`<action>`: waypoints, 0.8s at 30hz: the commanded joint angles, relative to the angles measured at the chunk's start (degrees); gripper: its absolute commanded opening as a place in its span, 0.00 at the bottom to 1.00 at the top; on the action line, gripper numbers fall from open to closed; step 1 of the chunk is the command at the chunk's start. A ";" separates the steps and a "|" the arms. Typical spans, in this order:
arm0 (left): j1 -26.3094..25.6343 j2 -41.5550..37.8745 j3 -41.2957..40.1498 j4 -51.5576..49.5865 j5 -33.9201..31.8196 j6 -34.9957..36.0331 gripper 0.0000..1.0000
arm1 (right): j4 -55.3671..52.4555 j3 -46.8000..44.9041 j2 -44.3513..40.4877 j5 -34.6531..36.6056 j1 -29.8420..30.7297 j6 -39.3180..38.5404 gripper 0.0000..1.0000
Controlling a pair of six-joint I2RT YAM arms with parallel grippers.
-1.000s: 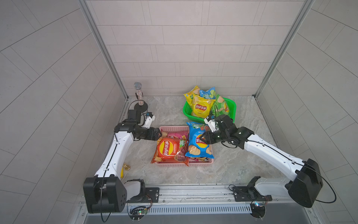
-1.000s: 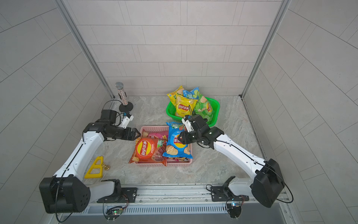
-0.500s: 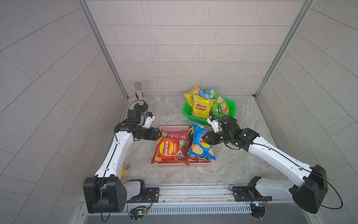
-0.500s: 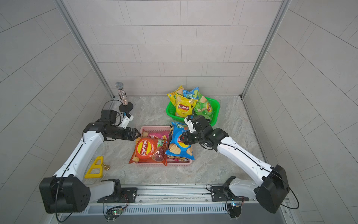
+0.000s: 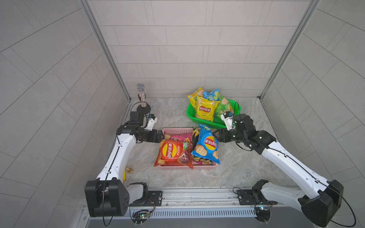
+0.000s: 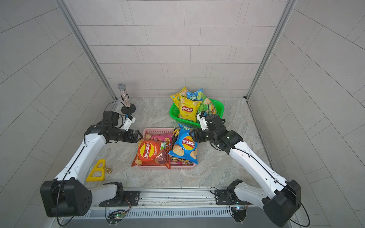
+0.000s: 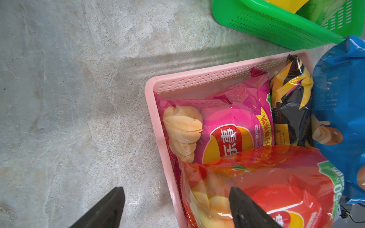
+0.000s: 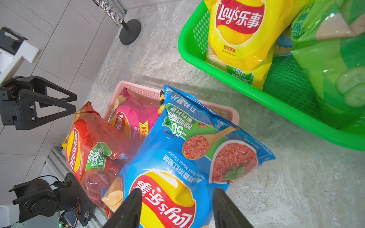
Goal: Put the potato chips into the basket
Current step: Place the potato chip in the basket, then reset both arms
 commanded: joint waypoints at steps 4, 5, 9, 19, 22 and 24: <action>0.24 -0.91 2.89 0.61 -3.93 0.45 0.95 | 2.17 -3.65 -5.37 0.79 -6.77 0.56 0.64; 0.24 -0.65 3.40 0.71 -5.49 0.42 0.96 | 2.99 -4.69 -6.26 1.11 -8.89 0.55 0.65; 1.01 0.87 4.96 4.04 -14.23 0.25 1.00 | 7.00 -10.59 -11.70 6.70 -19.41 0.92 1.00; 3.24 5.26 -7.89 30.98 -19.77 -2.78 1.00 | 22.70 -29.85 -23.87 27.28 -28.93 -7.67 1.00; 3.29 4.60 -14.61 44.07 -19.91 -3.72 1.00 | 26.55 -34.67 -28.04 25.57 -28.93 -11.25 1.00; 3.22 4.04 -18.55 51.29 -19.89 -4.24 1.00 | 27.71 -36.85 -31.04 23.91 -28.92 -12.27 1.00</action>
